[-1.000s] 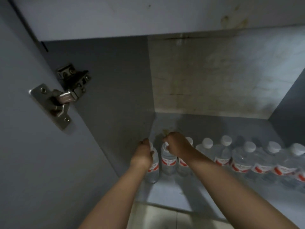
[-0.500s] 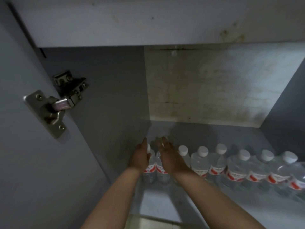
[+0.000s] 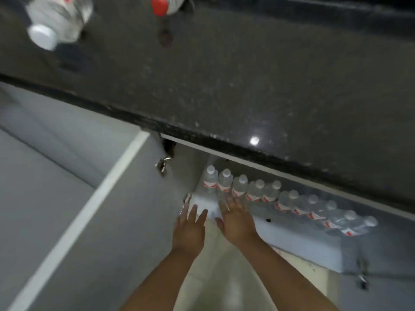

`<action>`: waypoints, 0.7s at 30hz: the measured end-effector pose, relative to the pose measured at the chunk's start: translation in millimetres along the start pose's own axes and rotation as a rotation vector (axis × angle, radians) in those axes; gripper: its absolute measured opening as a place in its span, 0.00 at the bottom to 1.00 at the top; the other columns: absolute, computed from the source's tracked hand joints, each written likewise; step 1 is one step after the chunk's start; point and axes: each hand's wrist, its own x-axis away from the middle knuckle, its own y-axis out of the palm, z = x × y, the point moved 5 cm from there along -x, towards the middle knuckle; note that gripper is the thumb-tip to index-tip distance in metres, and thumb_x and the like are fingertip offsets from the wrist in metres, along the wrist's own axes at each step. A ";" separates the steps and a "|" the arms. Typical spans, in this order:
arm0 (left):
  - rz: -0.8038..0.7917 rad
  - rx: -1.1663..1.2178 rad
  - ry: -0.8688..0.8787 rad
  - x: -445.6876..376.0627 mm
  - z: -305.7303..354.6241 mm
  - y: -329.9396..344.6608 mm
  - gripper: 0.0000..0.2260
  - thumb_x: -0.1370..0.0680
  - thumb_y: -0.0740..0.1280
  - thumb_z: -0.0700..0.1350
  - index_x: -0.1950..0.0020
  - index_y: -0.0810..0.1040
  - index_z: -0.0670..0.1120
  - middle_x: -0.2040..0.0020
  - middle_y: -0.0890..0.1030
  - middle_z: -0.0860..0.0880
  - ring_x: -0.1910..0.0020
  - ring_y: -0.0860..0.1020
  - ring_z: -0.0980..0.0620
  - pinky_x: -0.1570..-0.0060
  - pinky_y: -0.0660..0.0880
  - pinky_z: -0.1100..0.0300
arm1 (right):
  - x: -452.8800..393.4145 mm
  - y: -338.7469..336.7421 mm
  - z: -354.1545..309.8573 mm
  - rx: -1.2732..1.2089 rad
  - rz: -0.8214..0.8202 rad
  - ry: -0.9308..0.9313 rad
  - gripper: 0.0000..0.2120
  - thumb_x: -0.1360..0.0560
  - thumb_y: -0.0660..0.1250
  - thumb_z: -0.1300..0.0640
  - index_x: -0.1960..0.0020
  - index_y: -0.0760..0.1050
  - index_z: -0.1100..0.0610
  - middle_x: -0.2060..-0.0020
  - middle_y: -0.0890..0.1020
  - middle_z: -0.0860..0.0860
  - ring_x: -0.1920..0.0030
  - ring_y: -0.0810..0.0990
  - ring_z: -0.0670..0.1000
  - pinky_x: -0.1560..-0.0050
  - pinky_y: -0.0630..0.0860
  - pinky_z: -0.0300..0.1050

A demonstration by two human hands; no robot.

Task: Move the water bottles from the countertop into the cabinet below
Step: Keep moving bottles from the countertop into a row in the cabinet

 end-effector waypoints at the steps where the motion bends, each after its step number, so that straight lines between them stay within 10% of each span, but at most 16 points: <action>1: -0.024 0.009 -0.026 22.5 2.8 -18.9 0.22 0.19 0.51 0.47 0.25 0.50 0.53 0.22 0.46 0.49 0.23 0.45 0.46 0.26 0.51 0.50 | 18.0 -16.1 -7.3 0.018 -0.015 -0.008 0.25 0.20 0.52 0.49 0.26 0.54 0.56 0.23 0.52 0.57 0.24 0.52 0.57 0.24 0.51 0.54; 21: 0.398 0.094 -0.335 225.8 -94.7 -359.4 0.22 0.19 0.53 0.51 0.25 0.55 0.51 0.22 0.52 0.48 0.23 0.47 0.44 0.26 0.50 0.45 | 160.9 -290.0 -157.6 -0.006 0.328 -0.084 0.25 0.23 0.61 0.48 0.30 0.64 0.59 0.29 0.66 0.58 0.30 0.65 0.58 0.30 0.64 0.51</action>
